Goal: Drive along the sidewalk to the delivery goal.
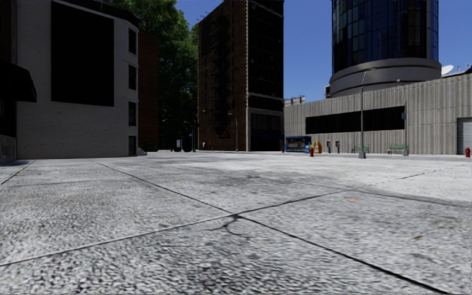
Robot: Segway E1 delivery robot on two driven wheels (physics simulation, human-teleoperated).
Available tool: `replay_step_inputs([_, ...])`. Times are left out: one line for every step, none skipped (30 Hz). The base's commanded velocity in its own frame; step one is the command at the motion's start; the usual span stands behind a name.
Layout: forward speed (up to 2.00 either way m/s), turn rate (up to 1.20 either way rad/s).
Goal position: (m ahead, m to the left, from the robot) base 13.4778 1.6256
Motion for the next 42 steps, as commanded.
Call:
replay_step_inputs([2.0,0.33])
replay_step_inputs([2.0,0.31])
replay_step_inputs([2.0,0.3])
replay_step_inputs([2.0,0.3])
replay_step_inputs([2.0,0.25])
replay_step_inputs([2.0,0.25])
replay_step_inputs([2.0,0.19])
replay_step_inputs([2.0,0.13])
replay_step_inputs([2.0,0.0])
replay_step_inputs([2.0,0.0])
replay_step_inputs([2.0,0.0])
replay_step_inputs([2.0,0.0])
replay_step_inputs([2.0,0.0])
replay_step_inputs([2.0,0.0])
replay_step_inputs([2.0,0.0])
replay_step_inputs([2.0,0.0])
replay_step_inputs([2.0,0.0])
replay_step_inputs([2.0,0.0])
replay_step_inputs([2.0,0.0])
replay_step_inputs([2.0,0.0])
replay_step_inputs([2.0,0.0])
replay_step_inputs([2.0,0.0])
replay_step_inputs([2.0,0.0])
replay_step_inputs([2.0,0.0])
replay_step_inputs([2.0,0.0])
replay_step_inputs([2.0,0.0])
replay_step_inputs([2.0,0.0])
replay_step_inputs([2.0,0.0])
replay_step_inputs([2.0,0.0])
replay_step_inputs([2.0,0.0])
replay_step_inputs([2.0,0.0])
replay_step_inputs([2.0,0.0])
replay_step_inputs([2.0,0.0])
replay_step_inputs([2.0,0.0])
replay_step_inputs([2.0,0.0])
replay_step_inputs([2.0,0.0])
replay_step_inputs([2.0,0.0])
replay_step_inputs([2.0,0.0])
replay_step_inputs([2.0,0.0])
replay_step_inputs([2.0,0.0])
replay_step_inputs([2.0,0.0])
replay_step_inputs([2.0,0.0])
